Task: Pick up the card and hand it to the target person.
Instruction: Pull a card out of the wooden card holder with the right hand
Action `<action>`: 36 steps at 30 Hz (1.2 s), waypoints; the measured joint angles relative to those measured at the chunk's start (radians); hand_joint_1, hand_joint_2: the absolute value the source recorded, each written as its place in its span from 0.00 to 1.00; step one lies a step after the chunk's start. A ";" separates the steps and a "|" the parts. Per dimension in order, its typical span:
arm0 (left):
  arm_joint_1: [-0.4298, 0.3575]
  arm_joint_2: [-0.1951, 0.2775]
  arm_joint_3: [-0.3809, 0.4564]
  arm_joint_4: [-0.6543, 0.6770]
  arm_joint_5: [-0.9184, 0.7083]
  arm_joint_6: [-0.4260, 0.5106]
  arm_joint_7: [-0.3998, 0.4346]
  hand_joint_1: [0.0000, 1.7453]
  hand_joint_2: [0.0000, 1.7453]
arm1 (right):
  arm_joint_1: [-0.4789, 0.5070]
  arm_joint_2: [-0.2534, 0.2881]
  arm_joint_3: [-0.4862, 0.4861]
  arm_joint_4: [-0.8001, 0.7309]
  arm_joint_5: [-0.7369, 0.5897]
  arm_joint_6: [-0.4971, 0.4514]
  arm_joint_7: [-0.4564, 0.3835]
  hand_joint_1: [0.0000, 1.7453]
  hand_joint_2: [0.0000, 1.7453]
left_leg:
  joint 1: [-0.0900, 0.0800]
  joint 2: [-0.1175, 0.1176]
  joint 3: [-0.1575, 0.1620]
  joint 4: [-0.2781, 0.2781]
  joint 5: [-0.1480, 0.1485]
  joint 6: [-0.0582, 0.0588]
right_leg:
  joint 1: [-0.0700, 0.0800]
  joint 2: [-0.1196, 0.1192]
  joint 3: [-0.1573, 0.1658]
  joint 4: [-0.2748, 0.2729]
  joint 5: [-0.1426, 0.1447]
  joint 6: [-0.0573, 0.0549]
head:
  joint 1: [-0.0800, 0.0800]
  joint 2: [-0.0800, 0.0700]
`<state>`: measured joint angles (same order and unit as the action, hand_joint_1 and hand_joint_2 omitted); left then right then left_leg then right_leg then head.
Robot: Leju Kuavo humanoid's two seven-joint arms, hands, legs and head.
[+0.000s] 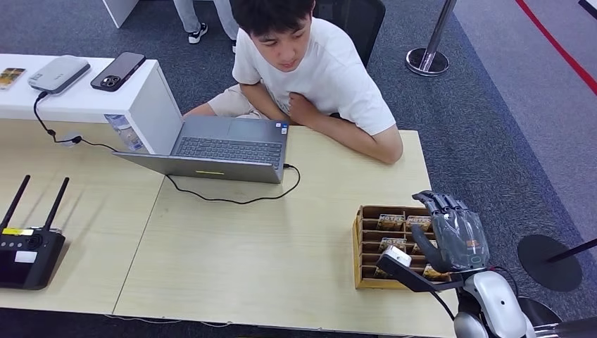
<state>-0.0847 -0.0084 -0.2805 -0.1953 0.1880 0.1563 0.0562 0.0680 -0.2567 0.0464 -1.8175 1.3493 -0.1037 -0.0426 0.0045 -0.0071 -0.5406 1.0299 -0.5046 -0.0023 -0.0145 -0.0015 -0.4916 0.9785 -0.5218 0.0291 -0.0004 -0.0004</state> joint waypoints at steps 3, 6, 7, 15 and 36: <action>0.000 0.000 0.000 0.000 -0.002 -0.004 0.000 0.00 1.00 | 0.000 -0.019 0.005 0.007 -0.012 0.000 0.008 0.43 1.00 | 0.000 0.000 0.000 0.000 0.000 0.000 | 0.000 0.000 0.000 0.000 0.000 0.000 | 0.000 0.000; 0.000 0.000 0.000 0.000 -0.004 -0.005 0.000 0.00 1.00 | 0.000 -0.035 0.013 0.016 -0.022 0.000 0.017 0.43 1.00 | 0.000 0.000 0.000 0.000 0.000 0.000 | 0.000 0.000 0.000 0.000 0.000 0.000 | 0.000 0.000; 0.000 0.000 0.000 0.000 -0.006 -0.005 0.000 0.00 1.00 | 0.000 -0.039 0.015 0.019 -0.025 0.000 0.019 0.42 1.00 | 0.000 0.000 0.000 0.000 0.000 0.000 | 0.000 0.000 0.000 0.000 0.000 0.000 | 0.000 0.000; -0.001 0.001 0.000 0.000 -0.014 -0.008 0.000 0.00 1.00 | 0.000 -0.070 0.028 0.048 -0.035 0.000 0.046 0.44 1.00 | 0.000 0.000 0.000 0.000 0.000 0.000 | 0.000 0.000 0.000 0.000 0.000 0.000 | 0.000 0.000; -0.004 0.002 0.000 0.000 -0.023 -0.010 0.011 0.00 1.00 | -0.068 -0.062 0.074 0.173 -0.047 0.000 0.088 0.52 1.00 | 0.000 0.000 0.000 0.000 0.000 0.000 | 0.000 0.000 0.000 0.000 0.000 0.000 | 0.000 0.000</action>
<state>-0.0888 -0.0069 -0.2808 -0.1953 0.1651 0.1459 0.0669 0.0003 -0.3185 0.1200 -1.6442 1.3025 -0.1039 0.0455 0.0044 -0.0072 -0.5405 1.0299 -0.5045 -0.0022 -0.0145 -0.0015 -0.4915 0.9785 -0.5218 0.0291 -0.0004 -0.0004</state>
